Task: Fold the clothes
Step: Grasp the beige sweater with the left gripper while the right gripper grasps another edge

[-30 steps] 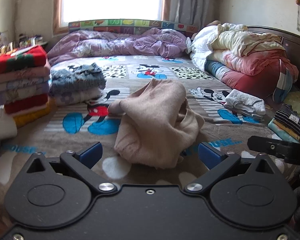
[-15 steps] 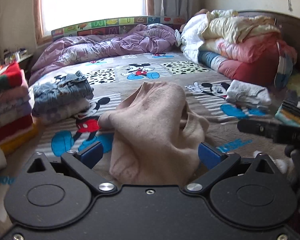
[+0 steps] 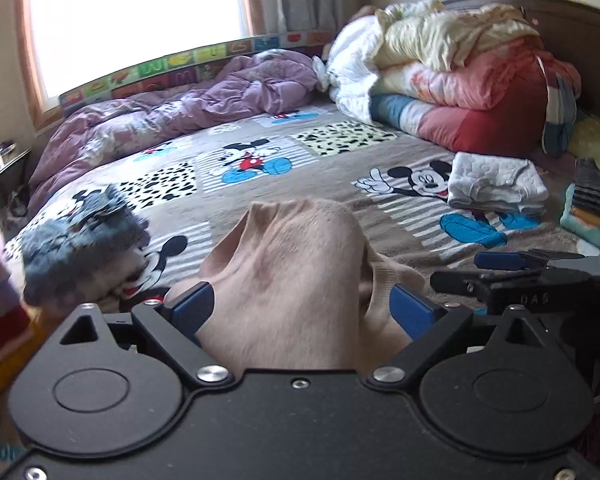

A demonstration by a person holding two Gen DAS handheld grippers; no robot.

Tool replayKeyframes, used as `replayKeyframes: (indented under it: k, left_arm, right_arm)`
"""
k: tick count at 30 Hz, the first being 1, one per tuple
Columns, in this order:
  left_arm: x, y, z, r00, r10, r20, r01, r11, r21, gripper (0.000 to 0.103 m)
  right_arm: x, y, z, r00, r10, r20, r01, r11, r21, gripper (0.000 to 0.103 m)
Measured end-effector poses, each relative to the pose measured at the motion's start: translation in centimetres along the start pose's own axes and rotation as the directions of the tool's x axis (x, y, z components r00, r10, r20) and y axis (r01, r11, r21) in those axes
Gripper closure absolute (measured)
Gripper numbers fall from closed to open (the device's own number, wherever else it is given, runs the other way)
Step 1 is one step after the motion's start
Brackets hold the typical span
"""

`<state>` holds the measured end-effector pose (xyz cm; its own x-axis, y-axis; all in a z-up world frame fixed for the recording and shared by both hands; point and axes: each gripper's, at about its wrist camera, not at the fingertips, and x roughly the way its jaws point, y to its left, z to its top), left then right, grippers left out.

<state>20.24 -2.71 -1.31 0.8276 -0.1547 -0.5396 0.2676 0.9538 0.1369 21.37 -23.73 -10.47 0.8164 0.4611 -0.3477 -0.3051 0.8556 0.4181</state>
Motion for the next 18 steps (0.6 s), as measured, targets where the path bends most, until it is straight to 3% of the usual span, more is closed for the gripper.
replayKeyframes:
  k: [7, 14, 18]
  left_arm:
    - [4.0, -1.1, 2.2, 0.999, -0.029, -0.044, 0.032, 0.997, 0.070, 0.018]
    - [7.6, -2.5, 3.4, 0.994, -0.028, -0.103, 0.043, 0.989, 0.143, 0.026]
    - [9.8, -3.2, 3.6, 0.990, 0.007, -0.140, 0.022, 0.978, 0.206, 0.035]
  right_arm:
    - [3.4, -1.2, 0.2, 0.998, 0.056, -0.024, -0.057, 0.997, -0.059, 0.018]
    - [5.0, -1.3, 0.9, 0.994, 0.100, -0.041, -0.104, 0.988, -0.114, 0.019]
    - [5.8, -1.6, 1.1, 0.991, 0.124, -0.059, -0.131, 0.982, -0.137, 0.019]
